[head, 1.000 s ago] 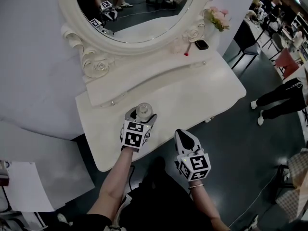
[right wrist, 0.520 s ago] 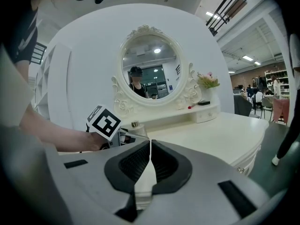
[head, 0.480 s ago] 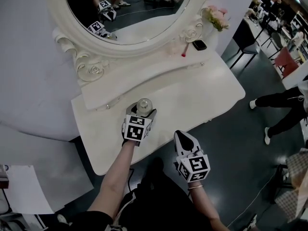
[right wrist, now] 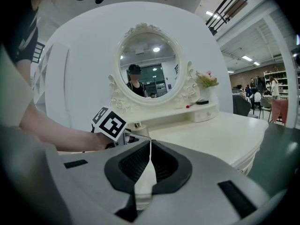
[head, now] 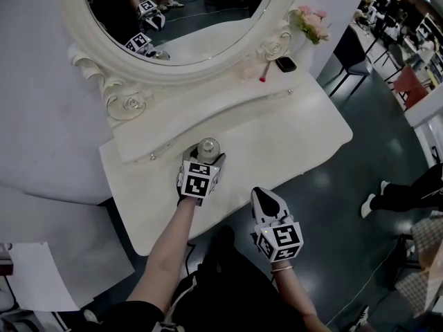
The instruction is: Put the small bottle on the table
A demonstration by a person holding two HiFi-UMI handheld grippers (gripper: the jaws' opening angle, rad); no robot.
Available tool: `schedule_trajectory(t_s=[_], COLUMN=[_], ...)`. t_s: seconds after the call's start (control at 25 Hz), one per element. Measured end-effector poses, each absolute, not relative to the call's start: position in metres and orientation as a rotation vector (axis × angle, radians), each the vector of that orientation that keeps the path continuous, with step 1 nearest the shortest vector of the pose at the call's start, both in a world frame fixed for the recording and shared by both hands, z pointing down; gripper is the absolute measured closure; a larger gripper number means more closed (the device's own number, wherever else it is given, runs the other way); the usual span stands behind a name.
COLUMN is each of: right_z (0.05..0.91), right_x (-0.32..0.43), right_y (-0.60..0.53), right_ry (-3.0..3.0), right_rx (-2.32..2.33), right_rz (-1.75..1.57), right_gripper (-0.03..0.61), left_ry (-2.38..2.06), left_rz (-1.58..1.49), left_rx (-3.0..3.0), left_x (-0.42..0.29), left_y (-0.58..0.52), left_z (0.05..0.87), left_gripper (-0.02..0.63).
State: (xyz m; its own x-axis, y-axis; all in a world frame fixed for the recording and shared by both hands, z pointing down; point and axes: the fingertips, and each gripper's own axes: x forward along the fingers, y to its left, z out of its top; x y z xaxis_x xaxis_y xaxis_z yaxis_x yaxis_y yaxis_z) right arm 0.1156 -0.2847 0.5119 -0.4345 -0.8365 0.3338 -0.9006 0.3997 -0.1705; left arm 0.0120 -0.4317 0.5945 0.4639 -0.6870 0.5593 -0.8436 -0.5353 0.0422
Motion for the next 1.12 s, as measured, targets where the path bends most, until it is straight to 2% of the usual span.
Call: schedule_trajectory(t_s=[0.8,1.12], right_z=[0.513,0.508], right_x=[0.108,0.104], right_y=[-0.282,-0.275], right_ry=[-2.459,-2.469], right_rx=[1.544,1.543], right_rz=[0.488,0.478], right_gripper=[0.574,0.574], left_ry=[-1.330,-1.330], left_rz=[0.798,0.727], left_rx=[2.430,2.421], left_x=[0.020,0.013], left_y=[-0.441,-0.429], left_z=[0.601,0.594], left_gripper=[0.278,0.261])
